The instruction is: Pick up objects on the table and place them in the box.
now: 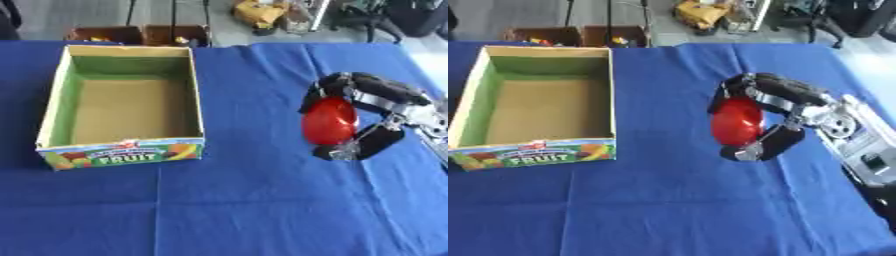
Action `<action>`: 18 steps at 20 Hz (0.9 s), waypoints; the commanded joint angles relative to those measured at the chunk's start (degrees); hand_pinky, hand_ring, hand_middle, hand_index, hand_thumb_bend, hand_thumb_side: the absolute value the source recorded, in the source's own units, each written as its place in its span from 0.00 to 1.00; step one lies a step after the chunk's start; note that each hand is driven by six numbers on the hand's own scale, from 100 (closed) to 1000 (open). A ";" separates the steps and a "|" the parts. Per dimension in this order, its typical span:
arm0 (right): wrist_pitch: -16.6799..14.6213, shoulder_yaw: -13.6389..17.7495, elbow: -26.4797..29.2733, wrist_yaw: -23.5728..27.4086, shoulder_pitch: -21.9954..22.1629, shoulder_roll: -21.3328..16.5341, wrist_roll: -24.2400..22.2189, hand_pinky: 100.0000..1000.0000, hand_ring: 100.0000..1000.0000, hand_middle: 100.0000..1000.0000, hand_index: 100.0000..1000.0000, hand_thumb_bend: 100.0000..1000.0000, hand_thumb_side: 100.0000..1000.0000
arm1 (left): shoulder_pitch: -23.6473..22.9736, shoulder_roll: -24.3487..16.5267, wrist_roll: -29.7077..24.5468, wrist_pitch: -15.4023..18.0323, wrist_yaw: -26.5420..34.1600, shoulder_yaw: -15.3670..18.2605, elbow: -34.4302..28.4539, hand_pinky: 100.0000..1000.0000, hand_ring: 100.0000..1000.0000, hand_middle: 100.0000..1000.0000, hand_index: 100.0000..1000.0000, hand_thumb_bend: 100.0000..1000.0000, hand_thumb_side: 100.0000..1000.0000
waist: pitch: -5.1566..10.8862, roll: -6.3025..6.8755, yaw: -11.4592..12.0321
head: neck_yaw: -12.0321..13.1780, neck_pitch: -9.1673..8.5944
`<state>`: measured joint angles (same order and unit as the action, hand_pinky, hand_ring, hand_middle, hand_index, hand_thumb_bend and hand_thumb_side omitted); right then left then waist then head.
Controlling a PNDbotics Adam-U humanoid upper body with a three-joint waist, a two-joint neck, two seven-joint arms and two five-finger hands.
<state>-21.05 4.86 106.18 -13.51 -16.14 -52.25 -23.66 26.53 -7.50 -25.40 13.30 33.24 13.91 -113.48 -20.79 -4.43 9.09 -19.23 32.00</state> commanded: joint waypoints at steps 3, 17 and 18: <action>0.27 -0.05 0.45 5.10 -3.61 -3.93 1.17 0.13 0.34 0.33 0.57 0.00 0.04 | 0.80 -1.01 -0.46 -0.23 0.34 -0.47 -1.11 0.68 0.66 0.73 0.90 0.00 0.93 | 1.36 -0.56 1.52 | -1.47 -1.55; 2.08 -0.15 -7.58 16.45 -14.52 -4.75 2.89 0.12 0.32 0.30 0.58 0.00 0.00 | 1.26 -1.32 -2.40 0.31 1.08 -1.10 -1.11 0.67 0.65 0.74 0.90 0.00 0.92 | 0.37 -2.62 9.87 | -8.41 -3.78; 2.27 -0.06 -8.75 16.51 -15.52 -4.65 3.30 0.12 0.32 0.30 0.58 0.00 0.00 | 1.32 -1.33 -2.52 0.43 1.19 -1.15 -1.11 0.67 0.65 0.74 0.90 0.00 0.92 | 0.32 -2.67 10.55 | -9.32 -3.94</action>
<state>-19.04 3.86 98.37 2.16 -30.76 -54.54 -20.87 26.89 -7.56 -27.60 13.52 34.14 12.96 -113.48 -21.48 -7.39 20.03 -27.49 28.93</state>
